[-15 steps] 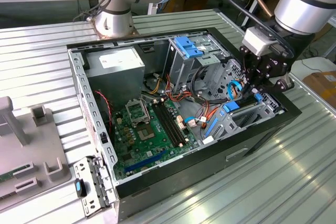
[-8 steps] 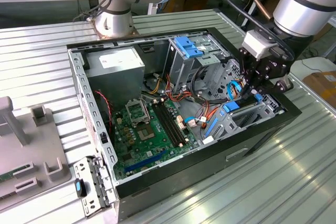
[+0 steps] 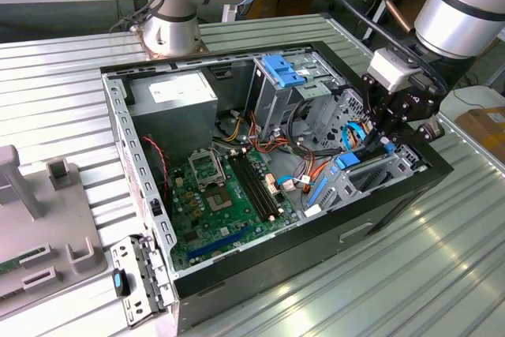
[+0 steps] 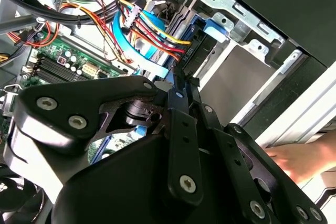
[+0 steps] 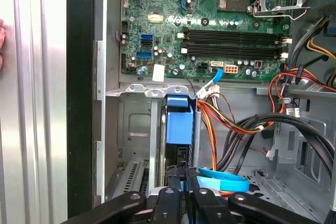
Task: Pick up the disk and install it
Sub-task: 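Insert the second disk wire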
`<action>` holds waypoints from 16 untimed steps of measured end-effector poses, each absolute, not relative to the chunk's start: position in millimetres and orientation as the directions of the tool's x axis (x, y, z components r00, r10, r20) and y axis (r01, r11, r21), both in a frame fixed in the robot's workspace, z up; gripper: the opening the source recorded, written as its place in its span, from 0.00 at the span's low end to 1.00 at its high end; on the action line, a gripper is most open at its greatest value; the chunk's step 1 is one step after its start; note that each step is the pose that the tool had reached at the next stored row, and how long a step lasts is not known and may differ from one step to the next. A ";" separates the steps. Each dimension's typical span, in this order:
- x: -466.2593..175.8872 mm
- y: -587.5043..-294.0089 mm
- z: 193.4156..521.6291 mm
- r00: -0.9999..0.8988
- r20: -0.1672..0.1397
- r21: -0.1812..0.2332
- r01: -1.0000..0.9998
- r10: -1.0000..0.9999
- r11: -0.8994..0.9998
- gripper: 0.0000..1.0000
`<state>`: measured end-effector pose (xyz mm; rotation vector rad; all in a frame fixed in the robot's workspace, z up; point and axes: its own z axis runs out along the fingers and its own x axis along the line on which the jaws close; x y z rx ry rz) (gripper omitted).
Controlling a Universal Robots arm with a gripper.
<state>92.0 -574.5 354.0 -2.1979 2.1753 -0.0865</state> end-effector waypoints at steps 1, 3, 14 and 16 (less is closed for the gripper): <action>91.3 -574.4 353.9 0.010 0.005 -0.073 -0.997 -1.000 -0.010 0.16; 91.3 -571.7 354.0 0.010 0.006 -0.073 -0.997 -1.000 -0.010 0.16; 92.8 -571.0 351.0 0.010 0.006 -0.073 -0.997 -1.000 -0.010 0.16; 92.8 -571.1 350.7 0.010 0.006 -0.073 -0.997 -1.000 -0.010 0.16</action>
